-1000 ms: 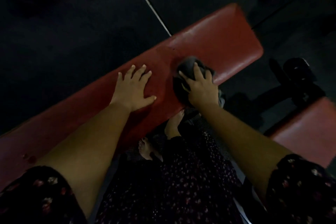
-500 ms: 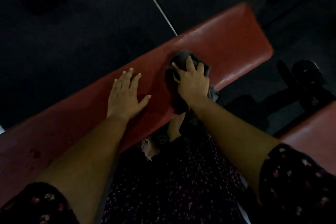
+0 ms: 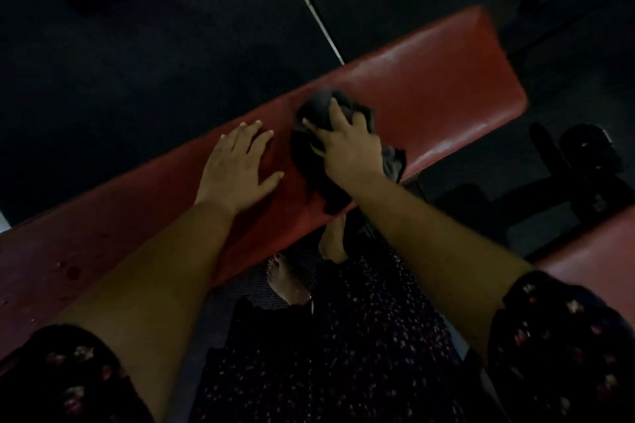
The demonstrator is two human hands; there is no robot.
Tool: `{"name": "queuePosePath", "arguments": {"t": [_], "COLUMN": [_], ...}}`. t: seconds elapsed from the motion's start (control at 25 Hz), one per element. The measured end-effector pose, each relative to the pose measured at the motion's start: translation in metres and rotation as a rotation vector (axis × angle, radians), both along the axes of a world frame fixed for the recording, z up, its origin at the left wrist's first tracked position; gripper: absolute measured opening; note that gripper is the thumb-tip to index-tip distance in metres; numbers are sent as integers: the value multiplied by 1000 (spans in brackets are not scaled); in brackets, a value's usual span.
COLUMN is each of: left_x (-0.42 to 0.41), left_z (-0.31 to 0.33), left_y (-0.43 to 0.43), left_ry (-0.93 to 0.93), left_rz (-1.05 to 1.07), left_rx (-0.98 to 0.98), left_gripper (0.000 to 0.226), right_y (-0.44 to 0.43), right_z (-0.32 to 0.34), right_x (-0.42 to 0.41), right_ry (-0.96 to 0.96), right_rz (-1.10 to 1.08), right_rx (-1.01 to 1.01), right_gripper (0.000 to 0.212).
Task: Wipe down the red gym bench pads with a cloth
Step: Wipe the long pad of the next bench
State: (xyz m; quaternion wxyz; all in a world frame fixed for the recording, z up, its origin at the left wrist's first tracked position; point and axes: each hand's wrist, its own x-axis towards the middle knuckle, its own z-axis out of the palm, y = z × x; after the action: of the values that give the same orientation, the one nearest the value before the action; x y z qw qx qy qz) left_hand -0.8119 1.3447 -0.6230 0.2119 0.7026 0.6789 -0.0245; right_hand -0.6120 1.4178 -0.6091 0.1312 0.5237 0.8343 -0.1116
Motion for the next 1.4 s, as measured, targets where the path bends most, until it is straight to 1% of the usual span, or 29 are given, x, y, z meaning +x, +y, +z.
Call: {"name": "queuePosePath", "arguments": {"t": [0.08, 0.16, 0.32, 0.4, 0.48, 0.56, 0.64, 0.72, 0.76, 0.84, 0.92, 1.08, 1.24, 1.28, 1.36, 1.4], "left_x": [0, -2, -10, -16, -25, -32, -38, -48, -54, -64, -69, -60, -49, -49, -53, -56], "left_z": [4, 9, 10, 6, 3, 1, 0, -1, -2, -2, -4, 0, 3, 4, 5, 5], "left_y": [-4, -9, -17, -20, -23, -25, -25, -26, -27, -31, -37, -48, -63, -68, -79, -84], "left_ry": [-17, -21, 42, 60, 55, 43, 74, 112, 112, 84, 77, 79, 12, -2, -18, -11], "left_rz": [25, 45, 13, 0, -1, -26, -106, -182, -185, -115, -57, 7, 96, 108, 132, 139], "left_rx": [4, -12, -25, -49, -72, -62, -28, -11, -9, -13, -19, 13, -64, -78, -86, -80], "left_gripper": [79, 80, 83, 84, 84, 81, 77, 79, 80, 81, 80, 83, 86, 87, 89, 90], "right_y": [-37, -68, -121, -133, -119, -81, -35, 5, 21, 41, 44, -4, -78, -96, -128, -141], "right_z": [-2, 2, 18, 25, 24, 15, 6, 0, 0, 4, 10, 9, 5, 6, 12, 15], "right_x": [28, 51, 64, 49, 23, -5, -27, -44, -52, -71, -86, -74, -22, -9, 15, 21], "right_ry": [-2, -12, -45, -31, 4, 23, 51, 49, 38, -15, -50, 12, 35, 36, 26, 8], "right_rz": [-60, -115, -326, -319, -217, -141, -153, -179, -178, -121, -57, -54, -62, -70, -91, -112], "right_rx": [2, 16, -217, -225, -153, -110, -55, -14, -10, -35, -61, -76, -113, -124, -151, -172], "right_gripper": [45, 50, 57, 56, 50, 44, 41, 44, 46, 50, 52, 48, 38, 41, 55, 56]}}
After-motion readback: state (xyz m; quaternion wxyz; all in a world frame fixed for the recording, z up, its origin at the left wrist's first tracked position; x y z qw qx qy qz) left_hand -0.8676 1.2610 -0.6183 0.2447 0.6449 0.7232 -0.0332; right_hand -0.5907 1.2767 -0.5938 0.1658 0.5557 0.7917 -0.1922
